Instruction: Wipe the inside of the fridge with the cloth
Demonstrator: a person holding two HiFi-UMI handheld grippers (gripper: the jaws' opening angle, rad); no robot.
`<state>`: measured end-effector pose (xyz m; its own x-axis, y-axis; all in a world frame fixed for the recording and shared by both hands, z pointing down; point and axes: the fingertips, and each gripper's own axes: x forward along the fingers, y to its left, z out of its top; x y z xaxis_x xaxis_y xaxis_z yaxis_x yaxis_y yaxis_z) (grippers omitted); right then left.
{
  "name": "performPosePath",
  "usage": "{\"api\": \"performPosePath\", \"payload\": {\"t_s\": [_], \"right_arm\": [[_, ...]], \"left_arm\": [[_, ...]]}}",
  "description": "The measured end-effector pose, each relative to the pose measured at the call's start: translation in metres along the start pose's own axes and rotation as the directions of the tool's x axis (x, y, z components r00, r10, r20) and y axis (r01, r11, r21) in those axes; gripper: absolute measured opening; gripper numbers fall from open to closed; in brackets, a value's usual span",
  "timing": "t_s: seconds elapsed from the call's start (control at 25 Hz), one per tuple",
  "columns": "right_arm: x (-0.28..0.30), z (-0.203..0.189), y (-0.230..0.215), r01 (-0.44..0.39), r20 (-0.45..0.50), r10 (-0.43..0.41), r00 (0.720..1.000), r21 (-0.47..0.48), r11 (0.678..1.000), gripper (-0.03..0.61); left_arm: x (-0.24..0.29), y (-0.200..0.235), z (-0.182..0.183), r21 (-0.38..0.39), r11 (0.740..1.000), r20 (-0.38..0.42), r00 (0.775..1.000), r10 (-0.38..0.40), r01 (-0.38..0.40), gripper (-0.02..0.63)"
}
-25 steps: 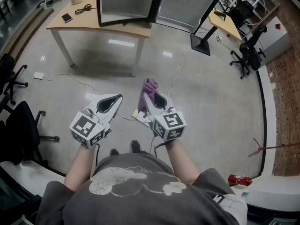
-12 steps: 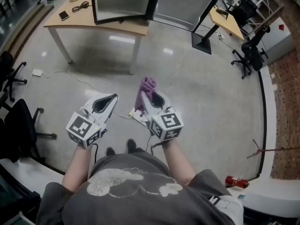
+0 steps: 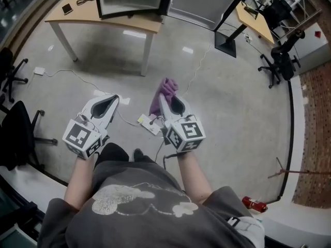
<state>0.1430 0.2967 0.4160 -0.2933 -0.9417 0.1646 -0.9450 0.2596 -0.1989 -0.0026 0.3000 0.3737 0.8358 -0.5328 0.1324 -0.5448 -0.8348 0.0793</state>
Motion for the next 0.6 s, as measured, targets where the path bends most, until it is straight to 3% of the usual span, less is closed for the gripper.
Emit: {"api": "performPosePath", "payload": {"t_s": [0.28,0.6], "right_arm": [[0.045,-0.009,-0.011,-0.005,-0.041,0.006,0.999,0.006,1.0,0.08],[0.139,0.007,-0.021,0.028,-0.056,-0.028,0.998,-0.017,0.999,0.08]], "left_arm": [[0.011,0.044,-0.003,-0.021,0.999,0.016,0.999,0.03,-0.03,0.017],[0.054,0.143,0.007,-0.043,0.999,0.042,0.999,0.019,-0.017,0.017]]}}
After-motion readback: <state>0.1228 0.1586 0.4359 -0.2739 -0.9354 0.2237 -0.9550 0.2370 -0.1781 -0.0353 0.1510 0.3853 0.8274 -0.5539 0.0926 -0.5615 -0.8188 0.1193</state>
